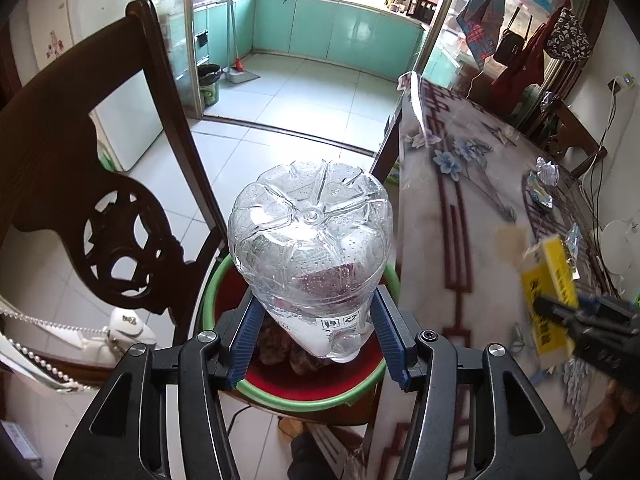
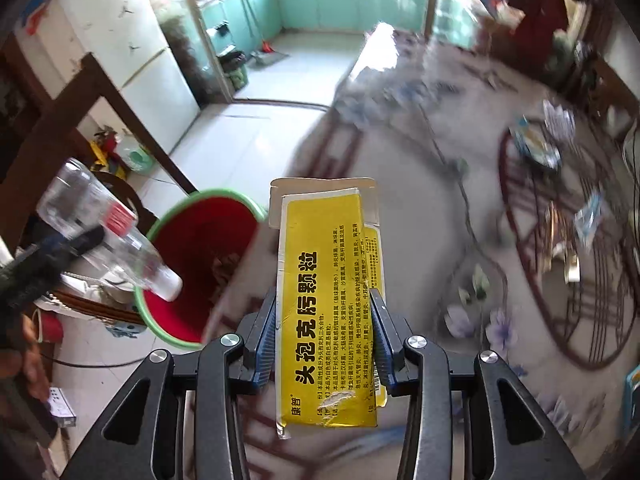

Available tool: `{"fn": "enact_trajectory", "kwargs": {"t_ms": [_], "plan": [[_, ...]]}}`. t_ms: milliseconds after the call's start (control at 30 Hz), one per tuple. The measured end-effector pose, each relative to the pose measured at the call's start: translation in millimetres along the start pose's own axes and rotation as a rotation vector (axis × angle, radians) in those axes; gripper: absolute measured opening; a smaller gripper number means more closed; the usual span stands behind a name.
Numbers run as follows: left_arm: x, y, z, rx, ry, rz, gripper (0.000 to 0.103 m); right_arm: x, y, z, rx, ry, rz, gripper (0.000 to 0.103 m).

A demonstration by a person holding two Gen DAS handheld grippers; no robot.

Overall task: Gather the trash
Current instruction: 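Carry the bottle and yellow packet over the red bucket and release both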

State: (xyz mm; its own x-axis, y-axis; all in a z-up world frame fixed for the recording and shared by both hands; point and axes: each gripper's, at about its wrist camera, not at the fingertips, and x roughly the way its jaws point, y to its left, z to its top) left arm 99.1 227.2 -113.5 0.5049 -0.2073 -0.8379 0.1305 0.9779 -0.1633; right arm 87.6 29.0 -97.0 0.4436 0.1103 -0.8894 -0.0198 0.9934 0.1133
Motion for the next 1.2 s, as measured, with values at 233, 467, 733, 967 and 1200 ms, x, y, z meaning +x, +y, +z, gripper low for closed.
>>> {"fn": "enact_trajectory", "kwargs": {"t_ms": [233,467,733,967,1200], "plan": [[5.4,13.1,-6.9,-0.013,0.029,0.016,0.053,-4.9,37.3,15.7,-0.067,-0.029,0.03,0.039],[11.6,23.3,-10.5,-0.02,0.054,0.031,0.053,-1.7,64.4,22.5,-0.127,-0.039,0.041,0.039],[20.7,29.1,-10.9,-0.02,0.076,0.033,0.053,-1.9,78.8,25.7,-0.154,-0.044,0.048,0.039],[25.5,30.8,-7.7,-0.025,0.087,0.026,0.053,3.4,81.0,29.2,-0.15,-0.037,0.06,0.039],[28.7,30.6,-5.6,-0.026,0.087,0.023,0.053,7.1,83.3,31.8,-0.15,-0.032,0.066,0.039]]}}
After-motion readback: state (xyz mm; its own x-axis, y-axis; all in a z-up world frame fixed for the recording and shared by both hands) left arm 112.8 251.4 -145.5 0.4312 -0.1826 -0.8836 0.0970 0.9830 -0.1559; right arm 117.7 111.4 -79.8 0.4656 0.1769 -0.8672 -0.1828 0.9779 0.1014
